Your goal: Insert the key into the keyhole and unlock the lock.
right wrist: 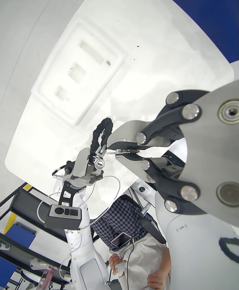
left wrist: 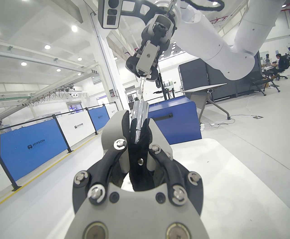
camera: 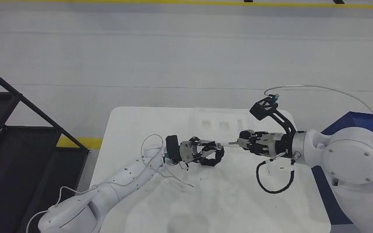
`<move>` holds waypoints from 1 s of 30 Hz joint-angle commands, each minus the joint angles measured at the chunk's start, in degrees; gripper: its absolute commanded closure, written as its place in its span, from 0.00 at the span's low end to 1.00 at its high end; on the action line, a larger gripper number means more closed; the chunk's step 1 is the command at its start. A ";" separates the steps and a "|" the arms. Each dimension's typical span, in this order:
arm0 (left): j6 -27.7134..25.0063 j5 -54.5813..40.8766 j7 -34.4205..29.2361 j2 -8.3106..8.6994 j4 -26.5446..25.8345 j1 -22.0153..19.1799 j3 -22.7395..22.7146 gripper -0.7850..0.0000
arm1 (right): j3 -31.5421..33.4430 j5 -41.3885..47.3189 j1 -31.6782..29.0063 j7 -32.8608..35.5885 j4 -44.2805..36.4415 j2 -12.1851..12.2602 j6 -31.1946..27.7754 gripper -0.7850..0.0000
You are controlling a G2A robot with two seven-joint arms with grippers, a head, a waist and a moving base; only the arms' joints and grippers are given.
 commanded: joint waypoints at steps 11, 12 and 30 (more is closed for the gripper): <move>2.51 1.50 1.71 -2.22 3.00 0.62 -0.78 1.00 | -1.96 -0.47 -0.58 -2.07 -0.48 0.12 -1.87 1.00; 2.69 1.87 1.91 -2.33 3.14 0.67 -0.84 1.00 | -2.50 -0.94 -0.30 -2.17 -0.55 0.09 -1.48 1.00; 2.58 5.60 3.15 -3.06 3.09 1.32 -3.52 1.00 | -8.49 -7.09 3.58 -1.16 -1.83 -0.14 3.56 1.00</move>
